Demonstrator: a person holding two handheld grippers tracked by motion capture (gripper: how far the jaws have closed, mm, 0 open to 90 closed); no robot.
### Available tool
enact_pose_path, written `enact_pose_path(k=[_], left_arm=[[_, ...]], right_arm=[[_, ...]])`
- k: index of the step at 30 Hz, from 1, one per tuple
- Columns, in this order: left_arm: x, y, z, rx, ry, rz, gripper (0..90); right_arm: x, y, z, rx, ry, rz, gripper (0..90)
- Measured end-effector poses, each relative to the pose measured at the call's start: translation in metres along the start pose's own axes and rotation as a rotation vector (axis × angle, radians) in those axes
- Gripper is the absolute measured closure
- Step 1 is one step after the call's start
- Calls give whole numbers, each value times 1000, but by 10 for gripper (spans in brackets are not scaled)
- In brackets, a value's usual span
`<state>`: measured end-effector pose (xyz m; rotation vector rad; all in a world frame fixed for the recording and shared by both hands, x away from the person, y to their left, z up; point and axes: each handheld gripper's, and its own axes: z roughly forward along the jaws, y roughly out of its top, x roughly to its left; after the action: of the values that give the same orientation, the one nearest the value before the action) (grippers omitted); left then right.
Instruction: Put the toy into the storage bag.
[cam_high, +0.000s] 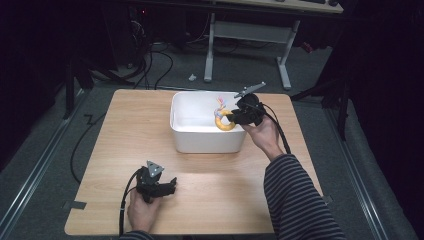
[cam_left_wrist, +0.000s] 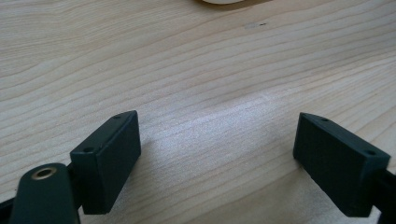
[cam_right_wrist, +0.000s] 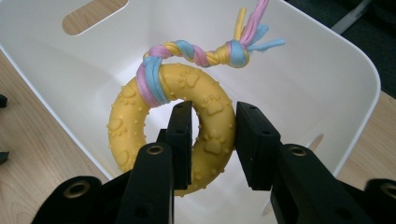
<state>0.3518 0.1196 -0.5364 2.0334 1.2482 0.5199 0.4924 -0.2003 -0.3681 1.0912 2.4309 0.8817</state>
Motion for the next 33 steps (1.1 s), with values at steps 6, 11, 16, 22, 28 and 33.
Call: enact_pose_path(k=[6,11,16,22,28,33], left_arm=[[0,0,0,0,0,0,153],[0,0,0,0,-1,0,153],[0,0,0,-2,-1,-2,153],[0,0,0,-1,-1,-1,153],[0,0,0,-1,-1,-1,153],[0,0,0,-1,-1,-1,153]], right_arm=[[1,1,5,7,5,8,685],[1,1,10,15,11,7,685],[3,1,16,35,18,11,685],[3,1,20,54,27,10,684],[4,1,22,69,30,6,684],[5,0,24,82,33,11,683]])
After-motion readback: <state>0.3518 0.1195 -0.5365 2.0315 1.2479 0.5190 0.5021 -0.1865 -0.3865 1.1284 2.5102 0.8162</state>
